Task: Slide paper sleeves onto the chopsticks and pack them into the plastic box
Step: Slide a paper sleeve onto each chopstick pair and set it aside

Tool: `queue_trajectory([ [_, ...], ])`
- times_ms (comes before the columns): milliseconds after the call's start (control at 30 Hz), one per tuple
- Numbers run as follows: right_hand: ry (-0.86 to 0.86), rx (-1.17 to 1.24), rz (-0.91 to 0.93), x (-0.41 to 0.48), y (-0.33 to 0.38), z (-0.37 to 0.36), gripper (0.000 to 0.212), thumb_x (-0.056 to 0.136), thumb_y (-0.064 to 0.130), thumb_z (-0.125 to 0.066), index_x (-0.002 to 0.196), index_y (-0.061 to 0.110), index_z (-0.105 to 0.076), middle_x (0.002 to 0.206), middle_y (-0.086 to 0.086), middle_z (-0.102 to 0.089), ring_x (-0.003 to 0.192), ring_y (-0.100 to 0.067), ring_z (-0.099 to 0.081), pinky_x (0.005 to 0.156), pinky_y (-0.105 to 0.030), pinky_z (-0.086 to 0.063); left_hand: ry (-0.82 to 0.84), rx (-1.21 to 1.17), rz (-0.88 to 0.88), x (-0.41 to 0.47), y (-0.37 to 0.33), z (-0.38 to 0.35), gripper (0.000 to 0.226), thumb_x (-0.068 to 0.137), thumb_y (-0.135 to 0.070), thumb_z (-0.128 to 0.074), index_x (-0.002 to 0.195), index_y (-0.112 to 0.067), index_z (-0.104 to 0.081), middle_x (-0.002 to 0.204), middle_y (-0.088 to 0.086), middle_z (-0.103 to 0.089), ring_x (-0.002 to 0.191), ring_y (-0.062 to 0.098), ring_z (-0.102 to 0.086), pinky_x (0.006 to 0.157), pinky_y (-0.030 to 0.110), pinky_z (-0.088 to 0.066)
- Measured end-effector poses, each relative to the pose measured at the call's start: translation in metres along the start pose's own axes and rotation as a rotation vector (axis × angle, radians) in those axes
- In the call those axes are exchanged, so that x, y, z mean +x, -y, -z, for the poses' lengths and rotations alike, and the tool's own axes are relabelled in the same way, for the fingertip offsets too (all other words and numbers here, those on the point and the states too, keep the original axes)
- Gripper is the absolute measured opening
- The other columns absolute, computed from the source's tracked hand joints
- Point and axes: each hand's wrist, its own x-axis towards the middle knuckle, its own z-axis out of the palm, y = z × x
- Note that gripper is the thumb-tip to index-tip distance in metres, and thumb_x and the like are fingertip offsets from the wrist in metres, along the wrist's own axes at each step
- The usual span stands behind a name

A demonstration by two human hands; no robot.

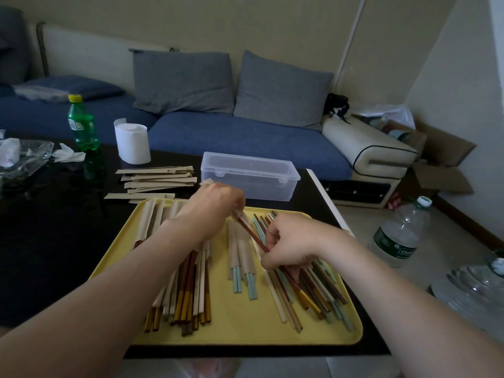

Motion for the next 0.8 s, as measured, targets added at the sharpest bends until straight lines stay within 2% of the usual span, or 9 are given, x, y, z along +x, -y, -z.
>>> queue_trajectory([
  [100, -0.119, 0.172, 0.026, 0.006, -0.003, -0.002, 0.021, 0.091, 0.026, -0.081, 0.099, 0.007, -0.083, 0.095, -0.012, -0.082, 0.073, -0.020, -0.081, 0.067, -0.032, -0.068, 0.056, -0.049, -0.090, 0.001, -0.004, 0.002, 0.029, 0.093, -0.013, -0.075, 0.106, -0.037, -0.063, 0.110, -0.014, -0.064, 0.108, 0.011, -0.061, 0.094, 0.036, -0.058],
  [200, -0.214, 0.483, -0.021, 0.006, -0.005, -0.001, 0.015, 0.093, 0.016, -0.079, 0.104, 0.006, -0.073, 0.088, -0.013, -0.082, 0.073, -0.023, -0.082, 0.073, -0.038, -0.069, 0.066, -0.087, -0.135, 0.002, -0.011, 0.001, 0.027, 0.093, -0.014, -0.075, 0.107, -0.036, -0.067, 0.110, -0.014, -0.066, 0.104, 0.010, -0.063, 0.091, 0.036, -0.059],
  [300, -0.184, 0.759, -0.043, 0.006, -0.008, -0.002, 0.046, 0.096, 0.010, -0.081, 0.132, 0.013, -0.053, 0.087, -0.015, -0.082, 0.075, -0.026, -0.082, 0.062, -0.031, -0.063, 0.051, -0.099, -0.163, 0.003, -0.013, 0.000, 0.023, 0.095, -0.019, -0.075, 0.109, -0.035, -0.068, 0.111, -0.013, -0.067, 0.105, 0.010, -0.063, 0.092, 0.035, -0.059],
  [367, -0.189, 0.856, -0.026, 0.009, -0.012, -0.003, 0.055, 0.095, 0.012, -0.084, 0.137, 0.015, -0.049, 0.087, -0.017, -0.082, 0.082, -0.031, -0.083, 0.071, -0.036, -0.067, 0.048, -0.100, -0.165, 0.003, -0.011, 0.001, 0.020, 0.095, -0.022, -0.075, 0.109, -0.035, -0.069, 0.110, -0.013, -0.068, 0.105, 0.010, -0.064, 0.091, 0.036, -0.059],
  [400, -0.202, 0.870, -0.019, 0.011, -0.014, -0.002, 0.049, 0.096, 0.014, -0.083, 0.135, 0.014, -0.052, 0.089, -0.017, -0.082, 0.085, -0.033, -0.083, 0.078, -0.039, -0.068, 0.052, -0.101, -0.158, 0.003, -0.010, 0.002, 0.019, 0.095, -0.023, -0.075, 0.108, -0.035, -0.069, 0.109, -0.013, -0.067, 0.105, 0.010, -0.063, 0.091, 0.037, -0.059],
  [500, -0.282, 0.674, -0.052, 0.015, -0.025, 0.003, 0.015, 0.106, 0.022, -0.070, 0.115, 0.010, -0.071, 0.095, -0.013, -0.080, 0.075, -0.024, -0.083, 0.080, -0.040, -0.069, 0.058, -0.067, -0.128, 0.001, -0.007, 0.001, 0.024, 0.093, -0.022, -0.077, 0.107, -0.038, -0.066, 0.110, -0.015, -0.064, 0.106, 0.009, -0.061, 0.094, 0.035, -0.058],
  [600, -0.310, 0.231, -0.126, 0.022, -0.038, 0.004, 0.007, 0.103, 0.016, -0.072, 0.104, 0.010, -0.077, 0.085, -0.010, -0.079, 0.064, -0.018, -0.080, 0.068, -0.036, -0.069, 0.073, -0.039, -0.125, 0.001, -0.007, 0.000, 0.029, 0.093, -0.018, -0.076, 0.106, -0.039, -0.062, 0.111, -0.015, -0.062, 0.107, 0.009, -0.060, 0.095, 0.034, -0.058],
  [733, -0.113, 0.104, -0.228, 0.022, -0.040, 0.000, 0.025, 0.093, 0.020, -0.086, 0.111, 0.011, -0.072, 0.089, -0.011, -0.080, 0.062, -0.016, -0.079, 0.063, -0.030, -0.067, 0.109, -0.006, -0.127, 0.003, -0.008, -0.002, 0.032, 0.090, -0.015, -0.078, 0.102, -0.040, -0.061, 0.110, -0.017, -0.059, 0.105, 0.008, -0.058, 0.091, 0.034, -0.059],
  [800, -0.101, 0.086, -0.249, 0.022, -0.037, -0.002, 0.032, 0.091, 0.019, -0.087, 0.115, 0.011, -0.068, 0.095, -0.013, -0.078, 0.062, -0.016, -0.079, 0.063, -0.030, -0.067, 0.125, -0.002, -0.122, 0.003, -0.008, -0.004, 0.034, 0.089, -0.016, -0.079, 0.103, -0.041, -0.060, 0.111, -0.017, -0.058, 0.106, 0.008, -0.056, 0.091, 0.034, -0.059],
])
